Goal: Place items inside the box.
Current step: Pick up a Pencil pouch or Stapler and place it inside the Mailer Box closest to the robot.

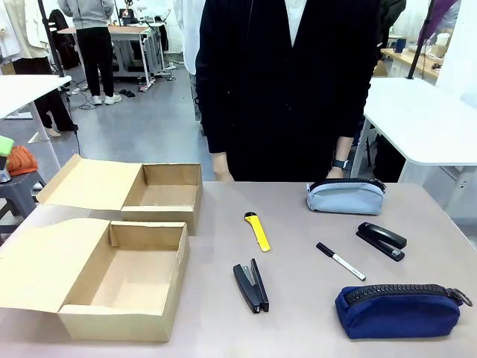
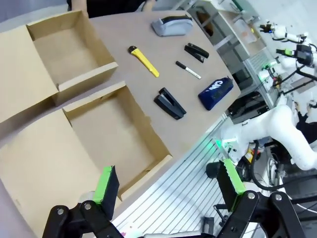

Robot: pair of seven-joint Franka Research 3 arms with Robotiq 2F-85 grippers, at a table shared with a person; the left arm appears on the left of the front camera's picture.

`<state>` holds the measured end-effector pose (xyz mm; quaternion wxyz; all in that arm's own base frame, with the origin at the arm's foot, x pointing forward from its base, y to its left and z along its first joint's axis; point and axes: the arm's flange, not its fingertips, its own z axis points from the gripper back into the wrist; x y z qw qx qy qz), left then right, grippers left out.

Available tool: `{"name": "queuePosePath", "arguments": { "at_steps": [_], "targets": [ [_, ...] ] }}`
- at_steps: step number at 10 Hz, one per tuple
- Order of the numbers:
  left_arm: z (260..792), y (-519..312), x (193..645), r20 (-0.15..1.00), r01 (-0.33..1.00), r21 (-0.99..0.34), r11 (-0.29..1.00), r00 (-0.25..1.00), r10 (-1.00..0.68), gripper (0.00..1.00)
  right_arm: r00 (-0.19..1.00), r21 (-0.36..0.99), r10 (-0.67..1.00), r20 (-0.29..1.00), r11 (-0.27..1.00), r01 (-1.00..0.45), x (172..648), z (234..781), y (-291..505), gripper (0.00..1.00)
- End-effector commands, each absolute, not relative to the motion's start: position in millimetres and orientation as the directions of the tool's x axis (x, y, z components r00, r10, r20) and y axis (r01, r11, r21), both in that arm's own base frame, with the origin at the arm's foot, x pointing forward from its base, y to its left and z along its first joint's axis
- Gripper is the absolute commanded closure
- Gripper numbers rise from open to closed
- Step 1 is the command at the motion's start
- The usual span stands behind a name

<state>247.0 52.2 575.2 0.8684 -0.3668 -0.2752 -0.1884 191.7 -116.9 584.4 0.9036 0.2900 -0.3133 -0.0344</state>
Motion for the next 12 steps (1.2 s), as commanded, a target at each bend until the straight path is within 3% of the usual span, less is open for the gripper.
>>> {"name": "queuePosePath", "arguments": {
  "at_steps": [1,5,6,7,8,9,10,11,12],
  "targets": [
    [574,66,246,0.629,0.53,-0.539,0.655,0.77,-0.106,0.0,0.798,0.556,-0.24,0.553,0.819,-0.139,191,584,-125,0.0],
    [574,66,246,0.629,0.53,-0.539,0.655,0.77,-0.106,0.0,0.8,0.551,-0.252,0.544,0.827,-0.114,191,583,-120,0.0],
    [574,65,244,0.616,0.506,-0.534,0.677,0.781,-0.098,0.0,0.814,0.419,0.048,0.578,0.839,-0.347,194,580,-93,0.0],
    [572,63,245,0.608,0.511,-0.545,0.665,0.787,-0.106,0.0,0.621,0.209,0.487,0.614,0.658,-0.723,190,574,-66,0.0],
    [569,65,241,0.601,0.54,-0.573,0.617,0.788,-0.133,0.0,0.389,0.0,0.783,0.485,0.445,-0.896,184,563,-49,0.0],
    [566,76,240,0.578,0.515,-0.622,0.59,0.81,-0.099,0.0,0.256,-0.032,0.835,0.486,0.309,-0.95,179,559,-45,0.0],
    [570,62,243,0.6,0.507,-0.548,0.665,0.793,-0.11,0.0,0.423,0.009,0.67,0.61,0.528,-0.849,186,566,-52,0.0],
    [570,62,243,0.6,0.507,-0.548,0.665,0.793,-0.11,0.0,0.79,0.331,0.338,0.512,0.771,-0.544,186,569,-43,0.0],
    [570,62,243,0.6,0.507,-0.548,0.665,0.793,-0.11,0.0,0.707,0.239,0.485,0.515,0.711,-0.662,184,567,-35,0.0]
  ]
}}
